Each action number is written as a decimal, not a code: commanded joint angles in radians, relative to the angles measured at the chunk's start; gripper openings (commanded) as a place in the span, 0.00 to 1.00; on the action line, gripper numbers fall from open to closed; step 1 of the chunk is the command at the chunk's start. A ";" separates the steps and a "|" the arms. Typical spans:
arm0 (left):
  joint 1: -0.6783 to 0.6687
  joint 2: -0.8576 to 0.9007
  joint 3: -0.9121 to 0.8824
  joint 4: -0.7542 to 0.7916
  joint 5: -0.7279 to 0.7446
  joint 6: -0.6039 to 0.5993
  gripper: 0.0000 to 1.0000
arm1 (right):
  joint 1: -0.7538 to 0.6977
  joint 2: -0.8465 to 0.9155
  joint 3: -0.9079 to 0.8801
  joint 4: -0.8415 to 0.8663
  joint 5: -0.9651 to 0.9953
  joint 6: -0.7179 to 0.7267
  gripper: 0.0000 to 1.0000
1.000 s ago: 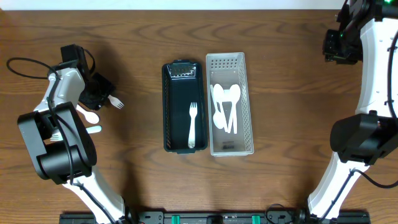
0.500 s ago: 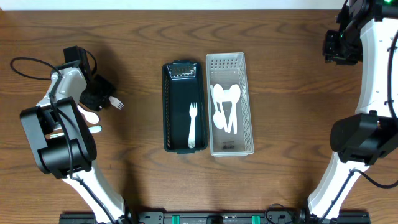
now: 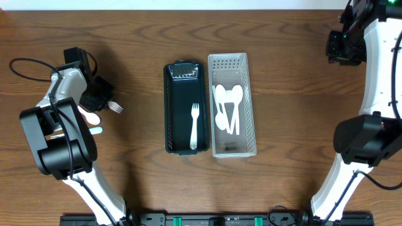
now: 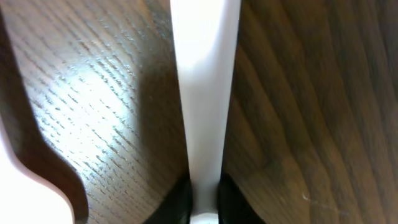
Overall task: Pack container
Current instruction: 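Lower the left gripper onto the next white fork and grasp, then carry the fork into the black basket and release, then move the left gripper to the third white fork and grasp, then place the third fork into the black basket and release, then grasp the last white fork on the left with the left gripper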
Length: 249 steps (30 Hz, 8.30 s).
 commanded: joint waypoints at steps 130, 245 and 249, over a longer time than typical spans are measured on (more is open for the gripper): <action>0.297 0.167 0.033 -0.252 -0.146 -0.264 1.00 | 0.002 -0.030 0.019 0.031 0.008 -0.031 0.34; 0.081 -0.461 0.063 -0.175 -0.209 0.149 0.66 | 0.002 -0.030 0.019 0.022 0.029 -0.031 0.37; 0.151 -0.294 0.063 -0.195 -0.168 0.079 0.67 | 0.002 -0.030 0.019 0.021 0.029 -0.031 0.37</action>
